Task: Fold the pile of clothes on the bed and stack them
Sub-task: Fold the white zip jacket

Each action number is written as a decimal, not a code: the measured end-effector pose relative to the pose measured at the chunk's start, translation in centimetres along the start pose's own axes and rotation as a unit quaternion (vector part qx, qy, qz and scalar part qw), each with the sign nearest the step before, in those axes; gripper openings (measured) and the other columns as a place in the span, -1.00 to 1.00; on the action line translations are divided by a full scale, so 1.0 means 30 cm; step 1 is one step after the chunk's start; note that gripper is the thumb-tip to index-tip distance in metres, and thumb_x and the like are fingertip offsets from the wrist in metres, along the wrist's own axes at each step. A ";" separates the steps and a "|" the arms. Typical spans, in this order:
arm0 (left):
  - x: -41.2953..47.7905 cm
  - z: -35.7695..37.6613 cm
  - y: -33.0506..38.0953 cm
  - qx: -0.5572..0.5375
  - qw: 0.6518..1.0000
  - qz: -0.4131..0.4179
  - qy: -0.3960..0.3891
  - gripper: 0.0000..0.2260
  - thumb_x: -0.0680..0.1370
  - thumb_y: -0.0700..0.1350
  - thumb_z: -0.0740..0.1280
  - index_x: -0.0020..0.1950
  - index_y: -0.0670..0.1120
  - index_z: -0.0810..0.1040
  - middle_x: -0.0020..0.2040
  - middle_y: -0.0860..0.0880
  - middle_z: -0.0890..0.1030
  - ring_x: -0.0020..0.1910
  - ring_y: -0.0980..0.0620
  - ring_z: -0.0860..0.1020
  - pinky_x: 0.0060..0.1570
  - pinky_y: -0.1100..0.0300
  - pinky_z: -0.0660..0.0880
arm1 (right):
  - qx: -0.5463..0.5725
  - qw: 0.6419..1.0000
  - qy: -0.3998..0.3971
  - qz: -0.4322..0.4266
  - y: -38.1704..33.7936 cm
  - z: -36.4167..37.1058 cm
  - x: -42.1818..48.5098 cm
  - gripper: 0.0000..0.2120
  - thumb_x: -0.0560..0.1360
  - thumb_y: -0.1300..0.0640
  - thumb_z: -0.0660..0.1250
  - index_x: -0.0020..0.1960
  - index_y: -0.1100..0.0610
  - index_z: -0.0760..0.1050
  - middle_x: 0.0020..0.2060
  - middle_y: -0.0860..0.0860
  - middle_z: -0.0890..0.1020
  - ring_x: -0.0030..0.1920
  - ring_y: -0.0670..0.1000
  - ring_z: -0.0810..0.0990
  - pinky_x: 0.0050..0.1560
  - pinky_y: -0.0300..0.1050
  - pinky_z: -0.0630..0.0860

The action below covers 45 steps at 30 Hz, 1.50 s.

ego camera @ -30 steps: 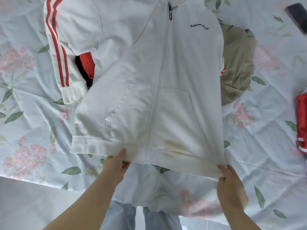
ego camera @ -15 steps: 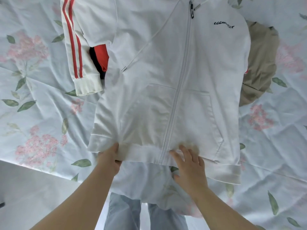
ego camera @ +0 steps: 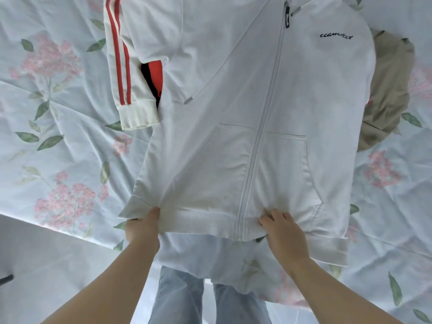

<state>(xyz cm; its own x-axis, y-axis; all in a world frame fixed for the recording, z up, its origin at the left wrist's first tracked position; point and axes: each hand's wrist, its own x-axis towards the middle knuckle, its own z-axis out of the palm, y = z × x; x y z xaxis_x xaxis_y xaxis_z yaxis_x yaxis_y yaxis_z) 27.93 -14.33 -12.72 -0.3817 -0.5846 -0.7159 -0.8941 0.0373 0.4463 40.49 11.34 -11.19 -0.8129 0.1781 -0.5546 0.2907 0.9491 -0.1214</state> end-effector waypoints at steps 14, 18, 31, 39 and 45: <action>-0.468 0.332 0.090 0.242 0.933 0.213 -0.161 -0.78 0.54 -0.15 0.26 0.17 -0.09 0.38 0.23 -0.09 0.37 -0.01 0.01 0.48 -0.04 0.13 0.41 | 0.265 0.942 0.105 0.176 0.108 -0.160 0.061 -0.75 0.55 0.17 0.20 0.19 0.06 0.52 0.18 0.00 0.54 0.22 0.08 0.45 0.22 -0.06 0.31; -0.478 0.471 0.152 0.443 0.699 0.515 -0.225 -0.56 0.55 -0.11 0.24 0.42 0.04 0.26 0.47 0.04 0.20 0.45 -0.02 0.15 0.33 0.08 0.20 | 0.371 0.840 0.199 0.342 0.238 -0.218 0.142 -0.70 0.57 0.23 0.14 0.26 0.13 0.46 0.22 0.15 0.47 0.20 0.20 0.42 0.18 0.04 0.28; -0.436 0.851 0.332 0.591 0.558 0.533 -0.235 -0.52 0.61 0.17 0.01 0.53 0.18 0.02 0.57 0.10 -0.10 0.53 0.04 -0.16 0.49 -0.02 -0.07 | 0.651 0.662 0.256 0.270 0.556 -0.365 0.450 -0.68 0.47 0.26 0.18 -0.17 -0.12 0.58 -0.42 -0.23 0.56 -0.35 -0.17 0.49 -0.39 -0.39 0.40; -0.549 0.901 0.444 0.369 0.811 0.383 -0.244 -0.49 0.45 0.41 0.08 0.25 0.16 0.45 0.15 0.10 0.51 0.30 -0.08 0.35 0.30 -0.04 0.27 | 0.572 0.819 0.041 0.002 0.393 -0.357 0.466 -0.75 0.56 0.27 0.24 0.04 -0.01 0.62 -0.01 -0.22 0.60 0.10 -0.16 0.55 0.13 -0.42 0.42; -0.597 0.979 0.415 0.523 0.712 0.454 -0.119 -0.46 0.46 0.32 0.24 0.37 0.13 0.27 0.30 -0.14 0.33 0.30 -0.19 0.23 0.18 -0.05 0.24 | 0.634 0.643 0.240 0.357 0.513 -0.325 0.451 -0.43 0.45 0.11 0.37 0.38 0.02 0.20 -0.22 -0.07 0.53 -0.23 0.00 0.58 -0.27 -0.11 0.54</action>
<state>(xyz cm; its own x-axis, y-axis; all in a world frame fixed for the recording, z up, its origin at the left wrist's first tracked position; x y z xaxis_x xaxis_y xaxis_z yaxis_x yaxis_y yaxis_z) 16.75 20.39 -10.10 -0.8302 0.2148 -0.5143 0.1086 0.9674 0.2288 29.03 30.87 -12.53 -0.2179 0.7984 -0.5613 0.6061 -0.3400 -0.7190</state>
